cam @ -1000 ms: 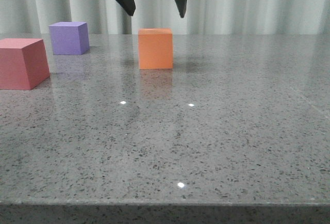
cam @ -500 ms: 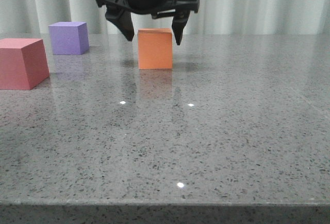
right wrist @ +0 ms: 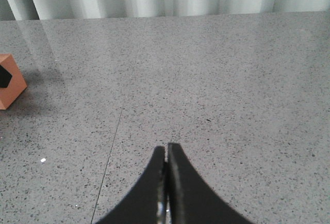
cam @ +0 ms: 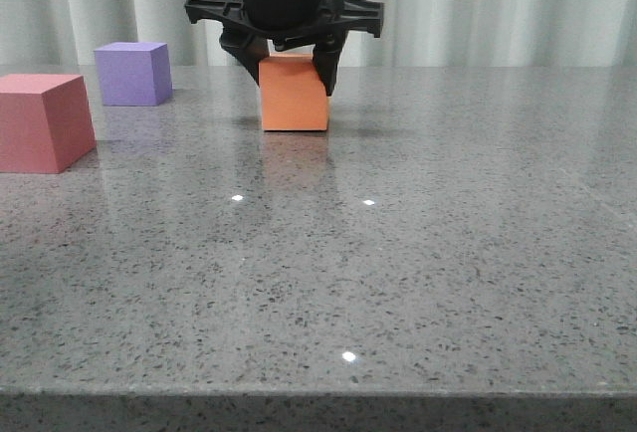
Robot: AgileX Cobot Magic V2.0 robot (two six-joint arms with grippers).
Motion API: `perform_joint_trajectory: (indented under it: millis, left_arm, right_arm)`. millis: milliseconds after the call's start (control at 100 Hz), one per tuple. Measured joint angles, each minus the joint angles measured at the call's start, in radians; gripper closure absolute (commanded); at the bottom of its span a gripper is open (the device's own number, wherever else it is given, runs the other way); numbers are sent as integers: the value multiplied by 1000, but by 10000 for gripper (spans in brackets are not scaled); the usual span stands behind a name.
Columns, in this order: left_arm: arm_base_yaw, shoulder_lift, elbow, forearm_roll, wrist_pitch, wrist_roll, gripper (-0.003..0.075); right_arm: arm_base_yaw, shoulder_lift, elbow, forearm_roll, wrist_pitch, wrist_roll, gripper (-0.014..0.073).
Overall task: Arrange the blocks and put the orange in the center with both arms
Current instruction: 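Carry the orange cube with the left gripper toward the pink cube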
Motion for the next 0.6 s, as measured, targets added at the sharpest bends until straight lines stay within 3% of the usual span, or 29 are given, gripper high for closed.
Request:
perform_joint_trajectory:
  millis: [380, 600]
  left_arm:
    - [2, -121, 0, 0, 12, 114, 452]
    - [73, -239, 92, 0, 5, 153, 452]
  right_arm:
    - [0, 0, 0, 0, 0, 0, 662]
    - [0, 0, 0, 0, 0, 0, 662]
